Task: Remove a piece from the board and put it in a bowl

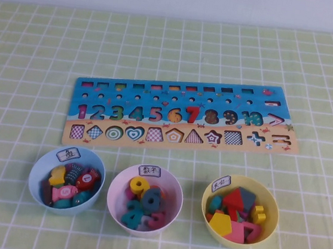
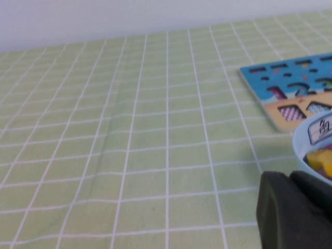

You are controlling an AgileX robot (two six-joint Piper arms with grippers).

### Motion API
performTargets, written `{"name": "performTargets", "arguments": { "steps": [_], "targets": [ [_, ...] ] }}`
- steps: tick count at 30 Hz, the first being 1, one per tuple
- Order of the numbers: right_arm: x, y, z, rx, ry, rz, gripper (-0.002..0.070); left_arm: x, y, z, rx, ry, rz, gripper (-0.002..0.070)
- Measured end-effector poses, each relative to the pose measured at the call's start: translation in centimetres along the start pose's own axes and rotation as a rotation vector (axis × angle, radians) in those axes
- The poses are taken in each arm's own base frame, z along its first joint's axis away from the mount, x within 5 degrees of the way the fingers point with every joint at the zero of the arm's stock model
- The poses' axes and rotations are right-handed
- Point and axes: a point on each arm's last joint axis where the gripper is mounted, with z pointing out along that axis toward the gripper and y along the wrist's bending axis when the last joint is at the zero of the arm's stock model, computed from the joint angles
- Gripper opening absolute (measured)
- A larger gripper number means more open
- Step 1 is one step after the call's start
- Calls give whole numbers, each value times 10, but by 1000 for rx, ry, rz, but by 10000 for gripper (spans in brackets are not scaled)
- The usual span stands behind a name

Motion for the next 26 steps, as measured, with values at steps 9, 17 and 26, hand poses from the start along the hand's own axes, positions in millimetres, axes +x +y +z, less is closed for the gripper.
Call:
{"name": "performTargets", "arguments": {
  "steps": [9,17,26],
  "targets": [
    [0,0,0,0,0,0,-17,11,-1,-1,7,123,13,-3],
    [0,0,0,0,0,0,-17,12,-1,-1,10,126,12,-3],
    [0,0,0,0,0,0,-17,12,-1,-1,10,126,10,-3]
  ]
}}
